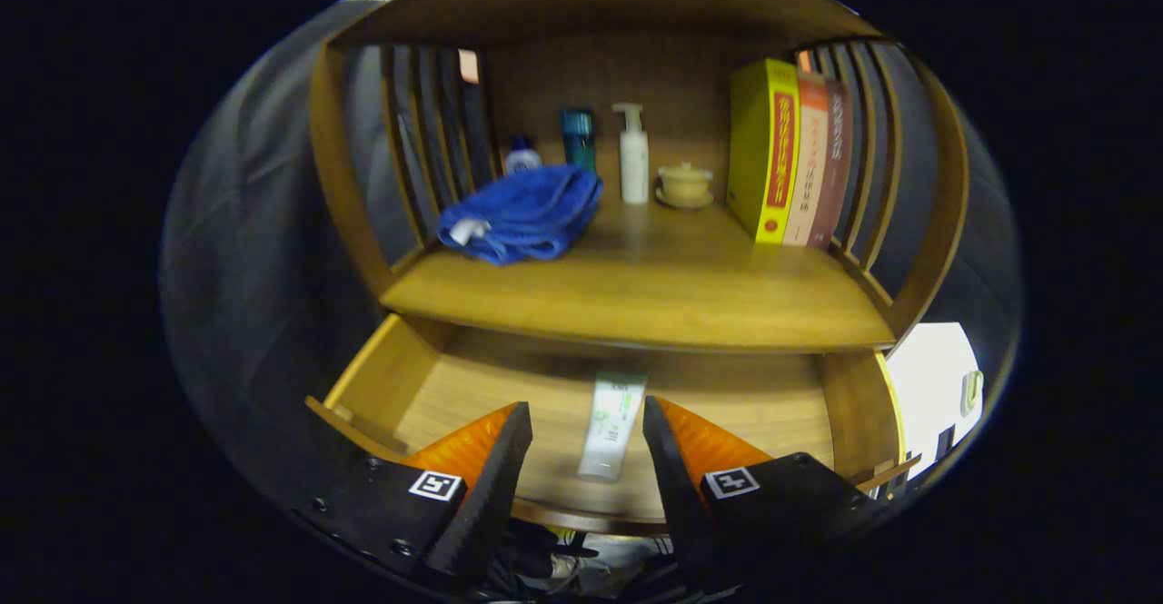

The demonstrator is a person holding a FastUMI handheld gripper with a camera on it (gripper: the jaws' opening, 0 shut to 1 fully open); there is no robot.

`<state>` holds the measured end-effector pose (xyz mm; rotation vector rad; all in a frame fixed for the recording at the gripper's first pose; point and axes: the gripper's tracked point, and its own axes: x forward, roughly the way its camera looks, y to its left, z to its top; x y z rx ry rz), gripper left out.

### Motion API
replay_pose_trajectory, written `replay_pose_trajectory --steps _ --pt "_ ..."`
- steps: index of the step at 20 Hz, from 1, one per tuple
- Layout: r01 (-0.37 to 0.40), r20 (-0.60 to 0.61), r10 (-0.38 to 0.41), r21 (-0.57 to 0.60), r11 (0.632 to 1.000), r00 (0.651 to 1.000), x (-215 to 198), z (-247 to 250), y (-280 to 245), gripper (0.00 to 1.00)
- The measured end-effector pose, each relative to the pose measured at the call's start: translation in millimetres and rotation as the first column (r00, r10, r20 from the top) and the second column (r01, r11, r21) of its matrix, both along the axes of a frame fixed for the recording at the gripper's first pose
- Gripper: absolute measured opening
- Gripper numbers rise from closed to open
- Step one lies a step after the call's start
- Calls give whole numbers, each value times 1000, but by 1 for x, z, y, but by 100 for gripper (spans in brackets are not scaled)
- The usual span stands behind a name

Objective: Pull open the drawer, take out the items inside it, and place them on the countertop above the cabinet.

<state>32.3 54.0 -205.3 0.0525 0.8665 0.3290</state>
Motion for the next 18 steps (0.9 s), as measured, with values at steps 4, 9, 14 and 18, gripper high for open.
replay_pose_trajectory --steps 4,9,14,18 --pt "3 -206 -30 -126 992 978 -4 -79 0 84" --pt "-35 -349 -36 -194 980 937 -13 -120 4 84" --pt "-22 -455 -78 -210 977 887 -23 -132 3 72" --pt "-15 -466 -78 -194 981 881 -2 -123 7 58"
